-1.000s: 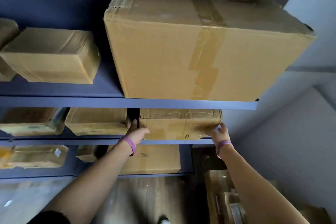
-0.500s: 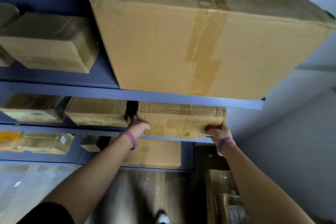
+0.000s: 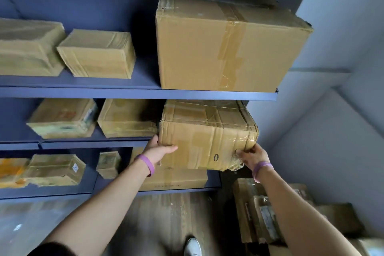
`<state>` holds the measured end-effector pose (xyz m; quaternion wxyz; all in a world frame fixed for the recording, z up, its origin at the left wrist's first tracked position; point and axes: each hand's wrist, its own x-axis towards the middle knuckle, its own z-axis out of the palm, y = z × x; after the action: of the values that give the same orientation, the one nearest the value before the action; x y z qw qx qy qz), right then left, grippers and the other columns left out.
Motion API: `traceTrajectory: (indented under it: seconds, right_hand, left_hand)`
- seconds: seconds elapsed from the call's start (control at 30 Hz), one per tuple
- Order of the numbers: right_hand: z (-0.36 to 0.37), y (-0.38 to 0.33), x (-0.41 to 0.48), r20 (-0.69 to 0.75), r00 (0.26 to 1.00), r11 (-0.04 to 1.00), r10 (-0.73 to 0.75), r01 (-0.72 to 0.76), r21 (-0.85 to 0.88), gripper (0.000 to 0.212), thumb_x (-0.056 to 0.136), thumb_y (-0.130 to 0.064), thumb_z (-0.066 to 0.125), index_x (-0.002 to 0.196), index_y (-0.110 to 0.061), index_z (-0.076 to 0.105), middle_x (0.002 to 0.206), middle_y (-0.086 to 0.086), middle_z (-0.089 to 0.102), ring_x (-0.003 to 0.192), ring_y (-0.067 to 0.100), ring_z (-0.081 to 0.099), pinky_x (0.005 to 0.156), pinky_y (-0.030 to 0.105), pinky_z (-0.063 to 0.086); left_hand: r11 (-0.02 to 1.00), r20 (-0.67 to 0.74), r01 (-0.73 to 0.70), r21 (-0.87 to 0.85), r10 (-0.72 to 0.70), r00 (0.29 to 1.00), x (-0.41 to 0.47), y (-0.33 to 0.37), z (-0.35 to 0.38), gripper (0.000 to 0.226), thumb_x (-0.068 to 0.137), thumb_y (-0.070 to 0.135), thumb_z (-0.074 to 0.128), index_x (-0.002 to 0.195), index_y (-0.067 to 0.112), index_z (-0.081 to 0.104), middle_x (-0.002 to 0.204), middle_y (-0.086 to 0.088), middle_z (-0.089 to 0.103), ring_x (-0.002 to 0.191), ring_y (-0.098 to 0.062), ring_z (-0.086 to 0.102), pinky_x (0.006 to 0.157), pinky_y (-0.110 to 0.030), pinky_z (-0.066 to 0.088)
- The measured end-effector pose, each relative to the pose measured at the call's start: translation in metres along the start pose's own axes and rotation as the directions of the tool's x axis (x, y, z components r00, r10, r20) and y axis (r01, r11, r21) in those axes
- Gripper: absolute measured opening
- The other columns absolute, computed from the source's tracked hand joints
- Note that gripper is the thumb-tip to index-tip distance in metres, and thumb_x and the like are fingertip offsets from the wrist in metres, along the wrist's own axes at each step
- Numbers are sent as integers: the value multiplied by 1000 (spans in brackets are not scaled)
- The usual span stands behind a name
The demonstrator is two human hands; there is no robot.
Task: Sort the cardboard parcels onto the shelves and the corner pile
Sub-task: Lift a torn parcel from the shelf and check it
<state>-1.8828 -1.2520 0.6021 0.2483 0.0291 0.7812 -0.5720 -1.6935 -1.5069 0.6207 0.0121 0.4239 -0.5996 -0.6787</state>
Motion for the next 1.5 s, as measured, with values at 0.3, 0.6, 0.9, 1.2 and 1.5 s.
traceTrajectory:
  seconds: [0.3, 0.6, 0.9, 1.2, 1.5]
  right_hand:
    - [5, 25, -150, -94, 996, 994, -9, 20, 110, 25, 82, -3, 77, 104, -9, 66, 93, 5, 70, 79, 19, 67, 73, 31, 57]
    - [10, 30, -202, -117, 993, 999, -14, 18, 29, 37, 80, -20, 81, 112, -10, 69, 99, 5, 73, 93, 26, 70, 92, 49, 56]
    - [25, 23, -222, -199, 975, 976, -103, 60, -208, 27, 86, -35, 75, 102, -14, 70, 92, 3, 70, 84, 19, 65, 77, 30, 51]
    - [72, 15, -245, -134, 981, 912, -139, 74, -404, 21, 94, -35, 65, 100, -15, 71, 80, -2, 61, 59, 4, 48, 49, 16, 32]
    - [103, 8, -262, 87, 988, 858, -124, 151, -491, 23, 91, -37, 66, 90, -16, 76, 76, 1, 67, 65, 14, 60, 56, 20, 49]
  left_hand:
    - [985, -54, -133, 114, 140, 989, -103, -28, -35, 62, 89, 24, 74, 141, 8, 45, 126, 1, 50, 120, -23, 50, 95, -30, 36]
    - [994, -51, -98, 50, 101, 994, -151, -53, -54, 63, 92, 30, 70, 143, 4, 44, 134, -7, 53, 122, -25, 49, 95, -30, 35]
    - [963, -123, -77, 258, 112, 986, -155, -60, -52, 75, 85, 33, 75, 148, 19, 39, 149, -8, 44, 128, -31, 49, 109, -46, 41]
    - [861, 179, -229, 454, 164, 970, -189, -63, 3, 83, 88, 32, 73, 155, 23, 26, 160, -7, 14, 145, -28, 28, 115, -40, 34]
    - [697, 38, -100, 710, 104, 994, -188, -66, 20, 135, 71, 48, 83, 155, 7, -14, 162, -18, -21, 150, -38, -14, 122, -52, 6]
